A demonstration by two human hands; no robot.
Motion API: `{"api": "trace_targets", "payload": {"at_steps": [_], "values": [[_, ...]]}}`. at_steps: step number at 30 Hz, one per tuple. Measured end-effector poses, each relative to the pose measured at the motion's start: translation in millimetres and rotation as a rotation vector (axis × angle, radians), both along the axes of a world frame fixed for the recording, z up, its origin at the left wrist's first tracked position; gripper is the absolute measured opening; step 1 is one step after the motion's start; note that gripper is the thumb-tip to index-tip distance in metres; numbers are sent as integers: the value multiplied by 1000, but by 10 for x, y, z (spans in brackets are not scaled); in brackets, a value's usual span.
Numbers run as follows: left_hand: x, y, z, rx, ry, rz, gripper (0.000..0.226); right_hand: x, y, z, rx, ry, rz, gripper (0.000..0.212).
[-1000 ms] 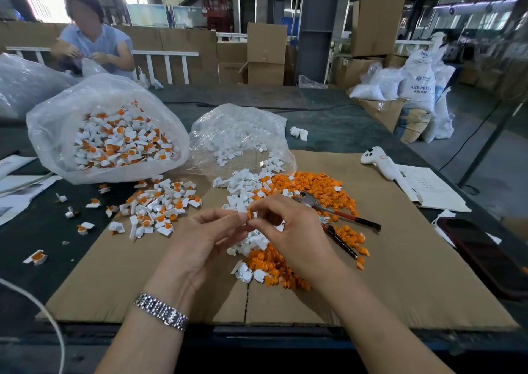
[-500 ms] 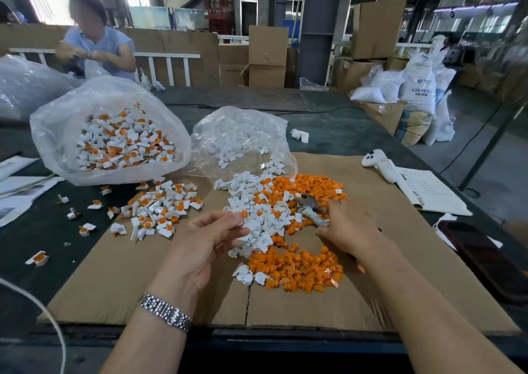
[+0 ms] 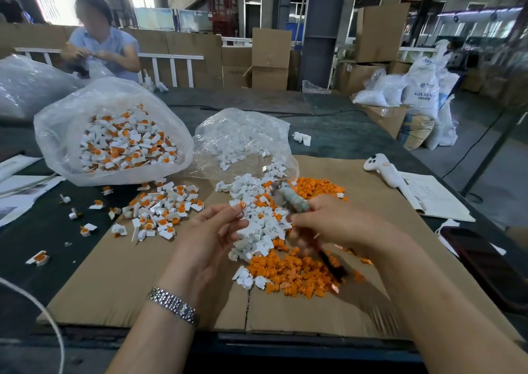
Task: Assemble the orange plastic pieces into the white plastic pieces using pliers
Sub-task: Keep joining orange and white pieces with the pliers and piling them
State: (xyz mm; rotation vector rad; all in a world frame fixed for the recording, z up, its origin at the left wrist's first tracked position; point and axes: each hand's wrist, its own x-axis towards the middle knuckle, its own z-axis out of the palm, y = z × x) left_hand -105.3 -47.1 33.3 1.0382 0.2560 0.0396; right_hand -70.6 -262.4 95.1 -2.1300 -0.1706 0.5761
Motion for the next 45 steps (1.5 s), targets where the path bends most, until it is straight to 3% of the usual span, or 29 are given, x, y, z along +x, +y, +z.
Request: {"api": "trace_targets", "payload": {"at_steps": [2, 13, 18, 23, 28, 32, 34, 38, 39, 41, 43, 45], "values": [[8, -23, 26, -12, -13, 16, 30, -112, 124, 52, 53, 79, 85, 20], [11, -2, 77, 103, -8, 81, 18, -296, 405, 39, 21, 8, 166, 22], [19, -5, 62, 183, 4, 96, 12, -334, 454, -40, -159, -180, 178, 35], [9, -11, 31, 188, 32, 124, 13, -380, 580, -265, -254, -337, 58, 37], [1, -17, -13, 182, 35, 118, 15, -353, 580, -357, -244, -317, 36, 41], [-3, 44, -25, 187, 16, 109, 21, -287, 404, -223, -161, -185, 120, 52], [11, 147, -21, 188, 22, 182, 20, -187, 282, -191, -216, -217, 96, 51], [70, 452, 13, -7, 71, 321, 30, 68, 10, -275, -485, -349, -49, 36], [55, 474, 6, 31, 84, 323, 32, 114, -49, -315, -555, -378, -91, 35], [-3, 460, -39, 329, 134, 310, 25, 205, -133, -423, -670, -419, -156, 40], [-67, 397, -101, 667, 117, 139, 18, 281, -168, -541, -769, -438, -191, 53], [-107, 322, -149, 859, 93, -100, 21, 316, -167, -643, -859, -462, -200, 62]]}}
